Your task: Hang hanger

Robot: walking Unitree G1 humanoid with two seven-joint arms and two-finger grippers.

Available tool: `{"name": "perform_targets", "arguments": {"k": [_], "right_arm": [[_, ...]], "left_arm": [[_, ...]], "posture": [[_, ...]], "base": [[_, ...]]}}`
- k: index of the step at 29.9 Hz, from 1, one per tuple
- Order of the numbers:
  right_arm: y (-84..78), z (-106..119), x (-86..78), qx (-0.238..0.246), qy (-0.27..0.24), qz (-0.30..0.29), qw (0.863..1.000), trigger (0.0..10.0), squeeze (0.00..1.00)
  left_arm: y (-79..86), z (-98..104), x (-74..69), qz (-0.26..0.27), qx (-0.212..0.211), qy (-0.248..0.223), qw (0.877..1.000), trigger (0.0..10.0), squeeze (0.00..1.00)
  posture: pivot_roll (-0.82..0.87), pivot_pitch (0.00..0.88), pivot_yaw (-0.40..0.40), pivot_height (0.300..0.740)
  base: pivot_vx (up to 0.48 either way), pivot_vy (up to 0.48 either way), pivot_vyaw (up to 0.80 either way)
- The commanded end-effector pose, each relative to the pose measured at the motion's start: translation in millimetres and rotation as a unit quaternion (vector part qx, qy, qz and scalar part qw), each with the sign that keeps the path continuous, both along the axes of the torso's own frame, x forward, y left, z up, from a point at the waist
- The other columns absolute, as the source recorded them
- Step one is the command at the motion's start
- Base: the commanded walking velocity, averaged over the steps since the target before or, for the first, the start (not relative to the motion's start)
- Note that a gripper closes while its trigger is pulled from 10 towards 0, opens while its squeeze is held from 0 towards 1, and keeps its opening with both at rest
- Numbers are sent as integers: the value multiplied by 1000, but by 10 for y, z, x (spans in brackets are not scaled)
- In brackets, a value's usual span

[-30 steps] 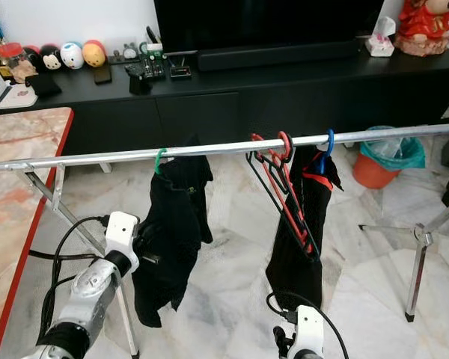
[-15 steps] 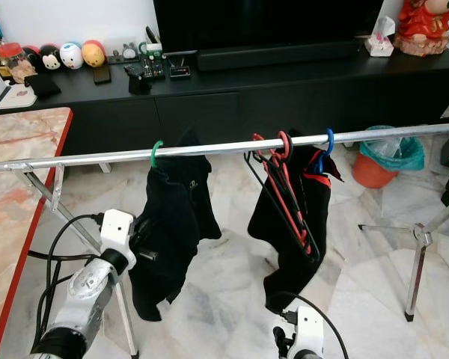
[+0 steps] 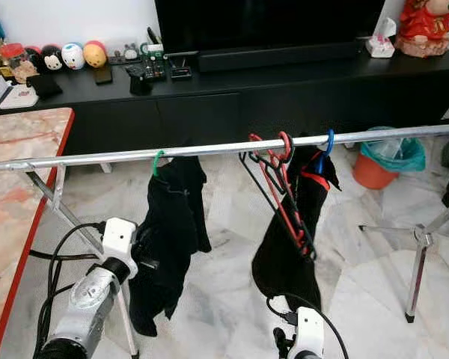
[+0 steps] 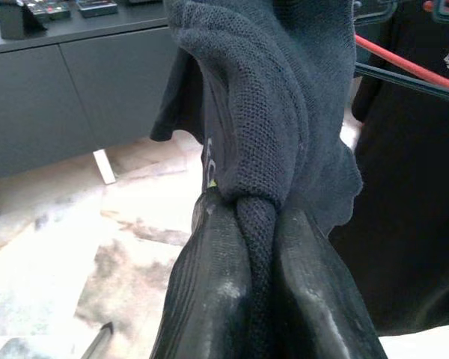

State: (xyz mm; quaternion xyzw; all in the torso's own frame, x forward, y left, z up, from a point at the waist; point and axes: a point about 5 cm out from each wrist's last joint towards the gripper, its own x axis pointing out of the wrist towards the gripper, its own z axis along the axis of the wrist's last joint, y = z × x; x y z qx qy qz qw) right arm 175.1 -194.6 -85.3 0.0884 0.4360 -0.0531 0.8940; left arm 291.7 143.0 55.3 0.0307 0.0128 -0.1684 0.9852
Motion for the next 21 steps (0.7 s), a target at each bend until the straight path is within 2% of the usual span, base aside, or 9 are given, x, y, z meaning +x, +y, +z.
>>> {"name": "perform_targets", "arguments": {"k": [1,13,21], "right_arm": [[3,-20,-43,-1,7,3,1000,10000,0],[6,-15,-30,0,4,2,1000,10000,0],[13,-11,-20,1,2,0,1000,10000,0]], "left_arm": [[10,86,26,2,5,-19,1000,10000,0],[5,123,37,5,0,-20,1000,10000,0],[-9,140,44,3,-2,-20,1000,10000,0]], "posture": [[10,31,37,740],[15,50,39,740],[20,56,41,740]], "base": [[-255,0,0],[-250,0,0],[0,0,0]]}}
